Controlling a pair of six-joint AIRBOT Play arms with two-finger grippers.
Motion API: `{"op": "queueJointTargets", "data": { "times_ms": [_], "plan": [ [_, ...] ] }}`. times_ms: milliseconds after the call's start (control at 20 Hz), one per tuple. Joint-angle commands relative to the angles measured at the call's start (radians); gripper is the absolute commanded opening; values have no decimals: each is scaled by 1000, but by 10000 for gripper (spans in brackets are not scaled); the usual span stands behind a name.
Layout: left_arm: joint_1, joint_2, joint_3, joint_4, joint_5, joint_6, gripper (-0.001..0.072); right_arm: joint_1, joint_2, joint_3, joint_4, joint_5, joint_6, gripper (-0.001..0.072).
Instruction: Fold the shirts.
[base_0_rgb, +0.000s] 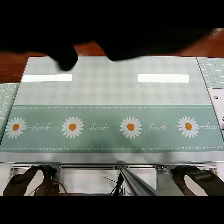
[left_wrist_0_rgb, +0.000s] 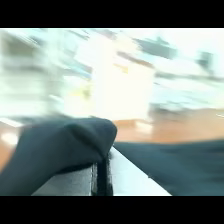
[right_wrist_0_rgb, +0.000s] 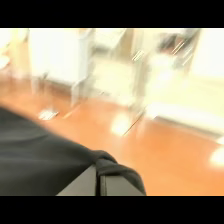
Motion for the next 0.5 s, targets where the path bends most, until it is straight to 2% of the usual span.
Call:
{"op": "queueJointTargets", "data": {
  "times_ms": [0,150,300,450],
  "plan": [
    [17,173,23,294,14,-71,28,0,141,19,-72,71,16,22],
    [17,237,22,302,-18,-71,28,0,164,19,-66,180,42,22],
    [17,233,-11,298,-197,-119,28,0,164,-34,-17,229,45,22],
    [17,232,-179,274,-290,-119,28,0,164,-194,21,257,40,22]
  ]
}}
